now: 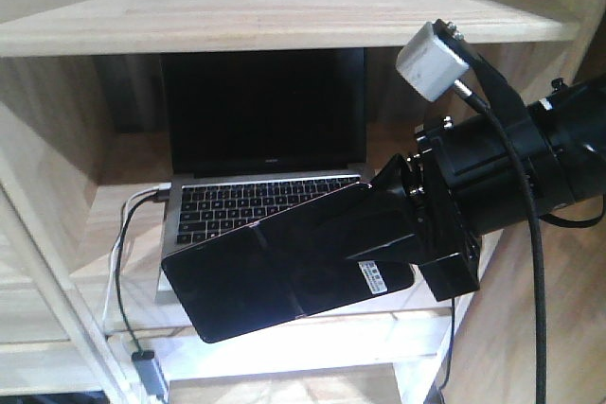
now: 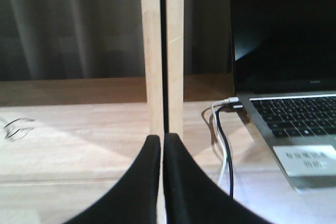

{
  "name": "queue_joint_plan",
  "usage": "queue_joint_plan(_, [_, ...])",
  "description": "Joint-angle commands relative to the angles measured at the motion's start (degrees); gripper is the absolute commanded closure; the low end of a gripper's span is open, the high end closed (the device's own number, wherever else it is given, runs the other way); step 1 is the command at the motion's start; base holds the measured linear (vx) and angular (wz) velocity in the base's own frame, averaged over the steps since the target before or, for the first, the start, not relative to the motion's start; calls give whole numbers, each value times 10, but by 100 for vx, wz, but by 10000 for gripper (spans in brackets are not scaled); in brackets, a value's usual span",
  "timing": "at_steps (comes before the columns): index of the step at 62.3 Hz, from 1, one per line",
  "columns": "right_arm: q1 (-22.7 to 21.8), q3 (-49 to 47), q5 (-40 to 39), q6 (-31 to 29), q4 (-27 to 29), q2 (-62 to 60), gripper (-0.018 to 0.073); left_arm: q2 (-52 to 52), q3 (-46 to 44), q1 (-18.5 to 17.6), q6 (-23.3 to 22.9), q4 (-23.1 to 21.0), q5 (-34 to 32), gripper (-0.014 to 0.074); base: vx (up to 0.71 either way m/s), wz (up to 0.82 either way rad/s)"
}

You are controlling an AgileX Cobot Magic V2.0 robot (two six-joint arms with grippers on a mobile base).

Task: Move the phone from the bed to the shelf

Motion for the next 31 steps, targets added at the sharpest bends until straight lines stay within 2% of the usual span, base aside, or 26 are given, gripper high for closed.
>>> queue_joint_plan(1, [-1,-16,30,-2,45,-18,561,-4,4,0,0,-5,-43,595,12,-2])
queue_joint_plan(31, [-1,-16,30,-2,45,-18,561,-4,4,0,0,-5,-43,595,6,4])
